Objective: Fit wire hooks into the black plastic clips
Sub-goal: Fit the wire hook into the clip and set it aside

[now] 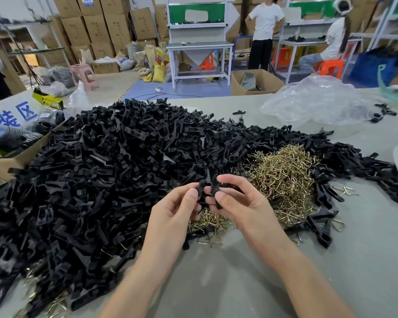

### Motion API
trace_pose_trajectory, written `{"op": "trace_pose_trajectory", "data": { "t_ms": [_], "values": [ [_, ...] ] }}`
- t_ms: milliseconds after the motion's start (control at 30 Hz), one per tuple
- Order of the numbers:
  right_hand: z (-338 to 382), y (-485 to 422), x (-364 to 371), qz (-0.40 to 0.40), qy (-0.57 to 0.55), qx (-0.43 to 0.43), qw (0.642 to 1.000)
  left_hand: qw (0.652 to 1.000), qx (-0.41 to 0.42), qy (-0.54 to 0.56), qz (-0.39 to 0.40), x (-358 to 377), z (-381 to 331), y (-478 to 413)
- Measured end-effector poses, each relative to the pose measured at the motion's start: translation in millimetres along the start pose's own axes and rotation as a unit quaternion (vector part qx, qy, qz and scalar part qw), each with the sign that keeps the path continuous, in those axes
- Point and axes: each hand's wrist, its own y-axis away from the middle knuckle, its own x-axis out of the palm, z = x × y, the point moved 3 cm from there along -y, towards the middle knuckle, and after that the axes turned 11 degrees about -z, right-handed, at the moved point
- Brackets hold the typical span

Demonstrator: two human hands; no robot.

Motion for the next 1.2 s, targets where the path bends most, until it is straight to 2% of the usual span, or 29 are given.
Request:
{"op": "trace_pose_trajectory", "data": {
  "t_ms": [133, 300, 800, 1200],
  "values": [
    [-1, 0, 1, 0.001, -0.032, 0.02, 0.999, 1.0, 0.007, 0.011, -0.016, 5, 1, 3],
    [-2, 2, 5, 0.003, -0.002, 0.015, 1.0, 0.999, 0.03, -0.001, -0.033, 7, 0, 6],
    [0, 5, 5, 0.001, 0.065, -0.003, 0.998, 0.996, 0.059, -0.058, -0.023, 7, -5, 11],
    [3, 5, -1, -0.006, 0.07, -0.027, 0.997, 0.991, 0.095, -0.095, 0.01, 6, -6, 14]
  ]
}}
